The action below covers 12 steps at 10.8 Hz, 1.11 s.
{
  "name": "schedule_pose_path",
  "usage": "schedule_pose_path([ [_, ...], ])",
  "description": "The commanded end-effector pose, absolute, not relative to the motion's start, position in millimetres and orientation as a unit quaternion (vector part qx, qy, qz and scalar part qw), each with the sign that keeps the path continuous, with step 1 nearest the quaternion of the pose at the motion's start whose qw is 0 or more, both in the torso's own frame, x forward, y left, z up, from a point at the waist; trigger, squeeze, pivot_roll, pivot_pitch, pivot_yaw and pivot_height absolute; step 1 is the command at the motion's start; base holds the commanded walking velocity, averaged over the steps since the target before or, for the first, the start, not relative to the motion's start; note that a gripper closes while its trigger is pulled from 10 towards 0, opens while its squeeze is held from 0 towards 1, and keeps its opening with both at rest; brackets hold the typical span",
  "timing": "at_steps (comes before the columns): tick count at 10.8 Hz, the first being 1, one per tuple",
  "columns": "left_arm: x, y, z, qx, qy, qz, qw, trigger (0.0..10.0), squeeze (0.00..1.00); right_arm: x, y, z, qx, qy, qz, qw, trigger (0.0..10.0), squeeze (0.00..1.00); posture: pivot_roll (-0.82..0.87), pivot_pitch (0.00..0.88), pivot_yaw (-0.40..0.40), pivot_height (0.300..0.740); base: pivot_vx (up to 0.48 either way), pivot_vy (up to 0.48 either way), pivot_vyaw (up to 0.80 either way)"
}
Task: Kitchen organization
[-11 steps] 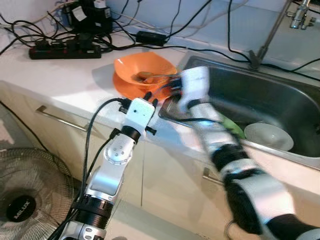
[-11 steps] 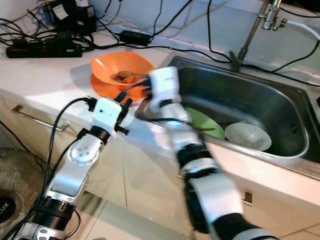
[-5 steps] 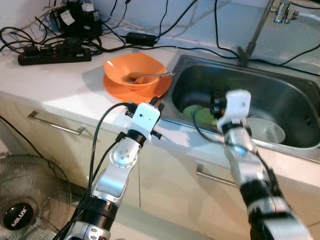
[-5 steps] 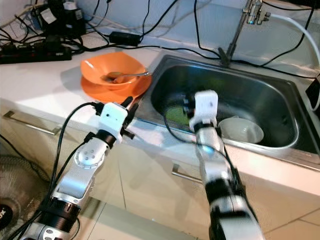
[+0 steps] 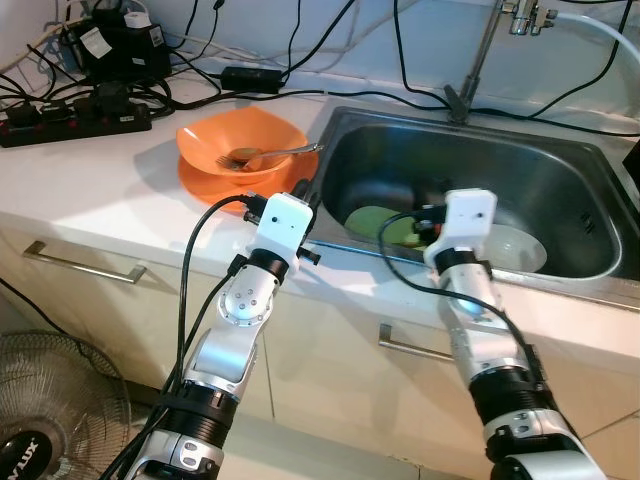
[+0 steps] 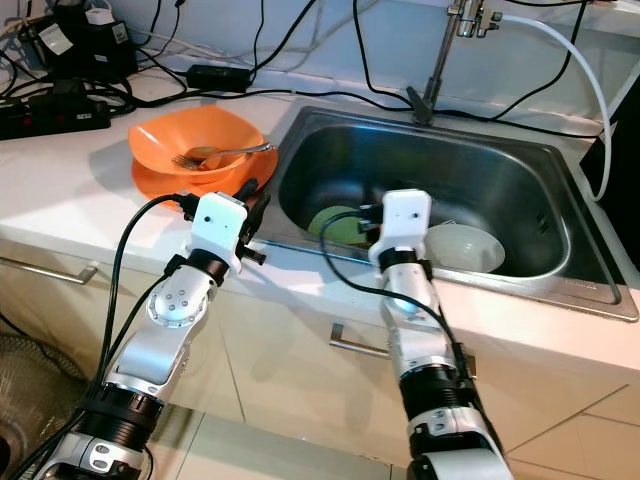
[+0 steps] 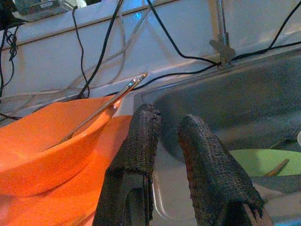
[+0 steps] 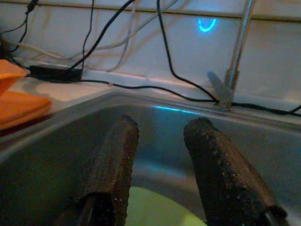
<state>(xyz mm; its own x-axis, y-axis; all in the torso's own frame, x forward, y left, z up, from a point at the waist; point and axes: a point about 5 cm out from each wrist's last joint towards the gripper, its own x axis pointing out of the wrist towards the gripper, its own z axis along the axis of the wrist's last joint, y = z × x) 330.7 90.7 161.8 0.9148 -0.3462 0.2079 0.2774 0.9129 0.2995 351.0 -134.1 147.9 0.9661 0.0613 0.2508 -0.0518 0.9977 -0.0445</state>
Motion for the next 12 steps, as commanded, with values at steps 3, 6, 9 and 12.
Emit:
schedule_pose_path([
  [3, 332, 89, 163, 0.128, -0.135, -0.16, 0.969, 10.0, 0.0, 353, -128, 158, -0.012, -0.142, 0.038, 0.989, 10.0, 0.0, 0.19, 0.0, -0.018, 0.74, 0.0, 0.0, -0.4],
  [6, 336, 95, 161, 0.113, -0.122, -0.144, 0.976, 10.0, 0.0, 352, -129, 157, -0.012, -0.138, 0.036, 0.99, 10.0, 0.0, 0.19, 0.0, -0.019, 0.74, 0.0, 0.0, 0.0],
  [9, 353, 121, 176, 0.036, -0.088, -0.066, 0.993, 10.0, 0.0, 352, -131, 157, -0.01, -0.134, 0.032, 0.99, 10.0, 0.0, 0.19, 0.003, -0.014, 0.74, 0.0, 0.0, 0.0],
  [12, 363, 146, 181, -0.018, -0.029, -0.004, 0.999, 10.0, 0.0, 352, -134, 157, -0.01, -0.132, 0.026, 0.991, 10.0, 0.0, 0.2, 0.024, -0.009, 0.74, 0.0, 0.0, 0.0],
])
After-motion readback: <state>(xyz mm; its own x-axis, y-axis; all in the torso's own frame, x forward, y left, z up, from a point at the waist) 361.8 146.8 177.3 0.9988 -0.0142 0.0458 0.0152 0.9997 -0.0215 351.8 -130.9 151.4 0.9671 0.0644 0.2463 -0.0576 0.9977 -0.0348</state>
